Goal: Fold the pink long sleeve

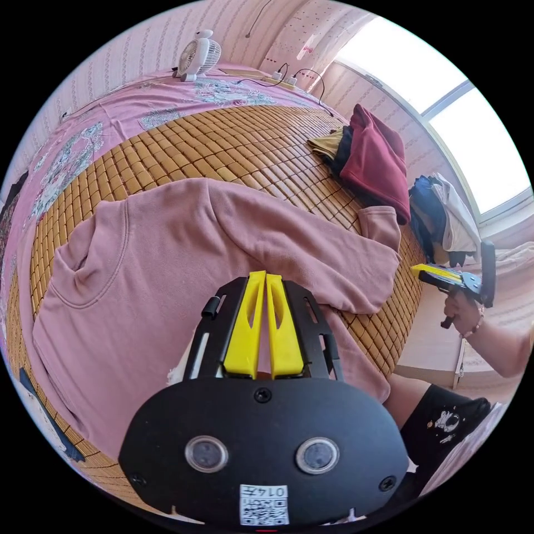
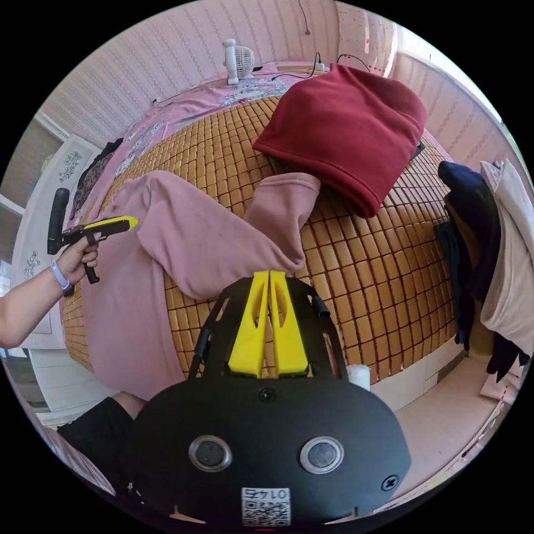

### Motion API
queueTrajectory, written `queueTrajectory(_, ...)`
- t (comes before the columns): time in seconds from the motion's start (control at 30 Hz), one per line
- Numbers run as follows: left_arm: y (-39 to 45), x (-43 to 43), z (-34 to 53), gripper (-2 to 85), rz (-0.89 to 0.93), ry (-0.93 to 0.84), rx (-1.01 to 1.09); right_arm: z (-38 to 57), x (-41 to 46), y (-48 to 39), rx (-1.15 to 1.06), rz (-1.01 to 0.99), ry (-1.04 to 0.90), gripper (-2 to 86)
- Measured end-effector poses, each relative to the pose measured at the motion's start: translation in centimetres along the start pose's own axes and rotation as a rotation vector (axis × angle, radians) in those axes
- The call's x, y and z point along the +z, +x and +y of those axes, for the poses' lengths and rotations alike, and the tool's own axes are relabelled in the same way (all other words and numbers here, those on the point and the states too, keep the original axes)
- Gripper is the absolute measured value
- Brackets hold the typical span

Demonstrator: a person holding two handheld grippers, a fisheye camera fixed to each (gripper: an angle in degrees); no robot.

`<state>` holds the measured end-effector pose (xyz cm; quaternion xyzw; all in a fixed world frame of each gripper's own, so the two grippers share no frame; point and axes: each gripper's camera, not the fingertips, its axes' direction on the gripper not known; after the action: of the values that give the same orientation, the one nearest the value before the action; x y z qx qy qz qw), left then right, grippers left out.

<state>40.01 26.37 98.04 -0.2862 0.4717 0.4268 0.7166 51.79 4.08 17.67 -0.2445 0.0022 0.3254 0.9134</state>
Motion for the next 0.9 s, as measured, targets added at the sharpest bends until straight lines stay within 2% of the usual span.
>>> queueTrajectory(0.07, 0.3, 1.7, -0.8, -1.0, -0.012, -0.042, 0.0, 0.1, -3.6, 0.7, 0.054, -0.072, 0.001, 0.0)
queueTrajectory(0.1, 0.4, 2.3, -1.0, -1.0, -0.009, -0.06, 0.0, -0.1, -6.7, 1.0, 0.059, -0.124, 0.082, 0.1)
queueTrajectory(0.13, 0.4, 3.8, -1.1, -1.0, -0.008, -0.111, -0.002, -0.4, -9.2, 1.2, 0.054, -0.103, 0.171, 0.4)
queueTrajectory(0.2, 0.3, 4.5, -0.7, -1.0, -0.006, -0.077, -0.006, -1.2, -10.0, 1.8, 0.039, -0.021, 0.212, 1.0)
queueTrajectory(0.27, -0.2, 4.8, -0.4, -1.0, 0.011, -0.055, -0.009, -2.3, -7.9, 3.3, 0.071, -0.024, 0.181, 2.6)
queueTrajectory(0.33, -0.6, 5.0, -0.6, -1.0, 0.027, -0.064, -0.02, -3.2, -3.7, 5.9, 0.234, -0.154, 0.132, 11.3)
queueTrajectory(0.4, -0.7, 5.3, -1.0, -1.0, 0.036, -0.083, -0.022, -3.6, -0.4, 7.0, 0.316, -0.191, 0.102, 13.0)
queueTrajectory(0.47, -0.7, 5.6, -1.5, -1.0, 0.038, -0.1, -0.008, -4.2, 2.3, 7.2, 0.362, -0.186, 0.052, 12.5)
queueTrajectory(0.57, -0.7, 5.7, -1.5, -1.0, 0.049, -0.101, -0.002, -4.5, 3.0, 7.0, 0.402, -0.24, 0.004, 5.2)
queueTrajectory(0.73, 0.0, 5.5, -0.7, -1.0, 0.035, -0.06, 0.005, -0.8, -4.3, 7.4, 0.494, -0.45, -0.002, 2.4)
queueTrajectory(0.77, 0.8, 5.4, -0.3, -1.0, 0.006, -0.042, 0.024, -0.5, -5.2, 7.7, 0.519, -0.465, 0.013, 2.4)
queueTrajectory(0.83, 1.8, 5.2, 0.1, -1.0, -0.028, -0.026, 0.047, -0.2, -9.0, 9.2, 0.594, -0.487, 0.179, 2.9)
queueTrajectory(0.9, 2.4, 4.9, 0.3, -1.0, -0.036, -0.018, 0.06, -0.6, -10.3, 9.9, 0.603, -0.414, 0.295, 3.6)
